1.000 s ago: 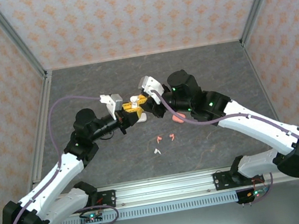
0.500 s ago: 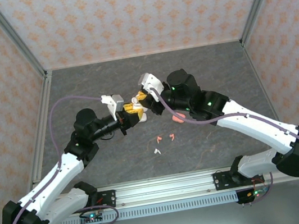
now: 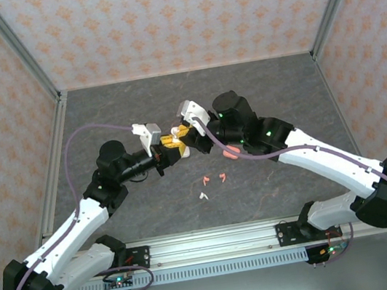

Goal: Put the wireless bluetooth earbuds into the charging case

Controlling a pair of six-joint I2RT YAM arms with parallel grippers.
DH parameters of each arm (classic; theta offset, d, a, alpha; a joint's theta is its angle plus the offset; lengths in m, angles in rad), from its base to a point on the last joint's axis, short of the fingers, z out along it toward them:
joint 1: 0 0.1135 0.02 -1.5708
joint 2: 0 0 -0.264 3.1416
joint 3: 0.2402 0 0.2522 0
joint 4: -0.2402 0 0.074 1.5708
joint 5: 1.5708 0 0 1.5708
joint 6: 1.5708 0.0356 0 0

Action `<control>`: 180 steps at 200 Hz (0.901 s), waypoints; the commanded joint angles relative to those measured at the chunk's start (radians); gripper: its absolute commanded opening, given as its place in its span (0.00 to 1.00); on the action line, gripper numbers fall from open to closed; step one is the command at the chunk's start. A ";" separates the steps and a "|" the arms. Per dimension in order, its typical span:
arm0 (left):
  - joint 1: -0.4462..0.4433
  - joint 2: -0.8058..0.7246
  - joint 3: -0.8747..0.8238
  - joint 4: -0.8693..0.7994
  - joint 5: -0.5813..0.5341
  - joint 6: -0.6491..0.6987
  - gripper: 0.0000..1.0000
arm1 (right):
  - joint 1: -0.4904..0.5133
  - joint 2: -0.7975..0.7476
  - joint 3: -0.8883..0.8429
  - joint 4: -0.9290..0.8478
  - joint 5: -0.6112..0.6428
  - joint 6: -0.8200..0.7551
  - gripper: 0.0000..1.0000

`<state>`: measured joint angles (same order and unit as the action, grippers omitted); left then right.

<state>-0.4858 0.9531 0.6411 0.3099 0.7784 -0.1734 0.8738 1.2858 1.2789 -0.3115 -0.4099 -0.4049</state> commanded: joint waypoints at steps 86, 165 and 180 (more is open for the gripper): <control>-0.008 -0.028 0.033 0.035 -0.008 0.018 0.00 | -0.042 -0.053 0.052 -0.008 -0.081 0.101 0.54; -0.011 -0.037 0.014 0.084 -0.014 0.019 0.00 | -0.068 -0.146 0.021 -0.011 -0.033 0.155 0.71; -0.011 -0.043 0.015 0.081 -0.020 0.022 0.00 | -0.090 -0.162 0.006 -0.018 -0.038 0.183 0.73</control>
<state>-0.4911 0.9405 0.6411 0.3225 0.7773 -0.1734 0.8124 1.1633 1.2942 -0.3298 -0.4671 -0.2638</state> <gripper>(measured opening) 0.212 0.717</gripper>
